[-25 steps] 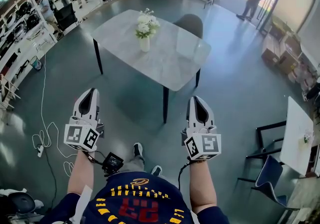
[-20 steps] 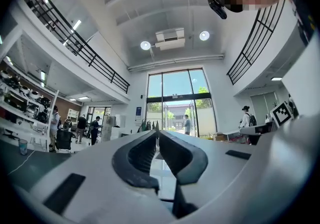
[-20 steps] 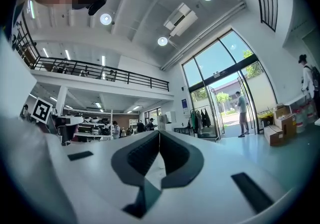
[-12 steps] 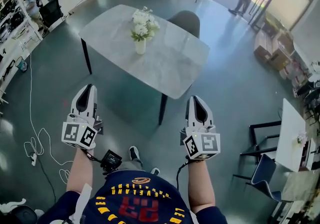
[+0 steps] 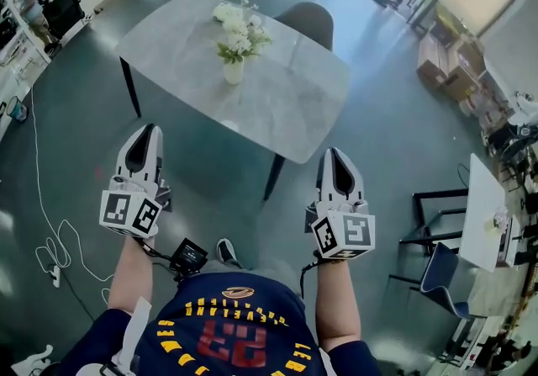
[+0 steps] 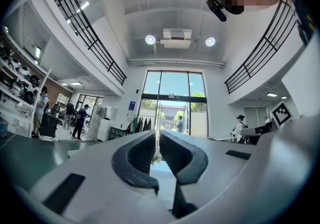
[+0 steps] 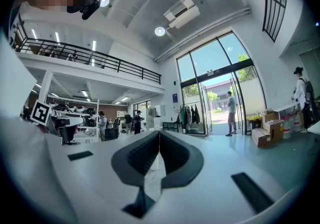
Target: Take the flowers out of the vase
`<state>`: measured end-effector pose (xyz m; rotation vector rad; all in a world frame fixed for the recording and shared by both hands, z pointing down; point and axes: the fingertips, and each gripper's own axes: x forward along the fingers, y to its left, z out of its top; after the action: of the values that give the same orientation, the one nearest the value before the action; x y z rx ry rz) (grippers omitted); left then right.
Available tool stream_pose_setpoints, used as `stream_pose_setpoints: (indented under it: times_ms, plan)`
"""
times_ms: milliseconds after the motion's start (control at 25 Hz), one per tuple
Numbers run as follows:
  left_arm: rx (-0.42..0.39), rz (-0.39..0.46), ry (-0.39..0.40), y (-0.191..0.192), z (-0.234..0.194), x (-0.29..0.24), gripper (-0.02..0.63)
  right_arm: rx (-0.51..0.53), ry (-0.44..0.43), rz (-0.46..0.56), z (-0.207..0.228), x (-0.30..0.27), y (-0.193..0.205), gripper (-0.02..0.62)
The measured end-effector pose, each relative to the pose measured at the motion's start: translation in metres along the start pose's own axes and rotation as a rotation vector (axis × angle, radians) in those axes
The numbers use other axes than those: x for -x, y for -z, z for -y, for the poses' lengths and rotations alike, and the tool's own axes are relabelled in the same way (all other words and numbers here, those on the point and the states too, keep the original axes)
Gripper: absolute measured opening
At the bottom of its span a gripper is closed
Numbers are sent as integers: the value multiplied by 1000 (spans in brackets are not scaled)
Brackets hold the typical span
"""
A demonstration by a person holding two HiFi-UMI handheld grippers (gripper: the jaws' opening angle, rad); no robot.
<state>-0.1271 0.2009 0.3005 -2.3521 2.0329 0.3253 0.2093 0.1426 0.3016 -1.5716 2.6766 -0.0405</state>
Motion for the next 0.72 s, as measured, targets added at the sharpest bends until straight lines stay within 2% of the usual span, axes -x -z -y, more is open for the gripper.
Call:
stream_pose_setpoints:
  times_ms: [360,560,720]
  plan:
    - [48,-5,-22,13,-40,-20,3,27,2,-42,-9,-40,7,8]
    - [32,-31,-53,20,-65,-25,3,-27,-37,-64,-18,-79,24,8]
    - [-10,-24,-107,7,-90,-28,3,-55,-97,-53,-29,-118,26,8]
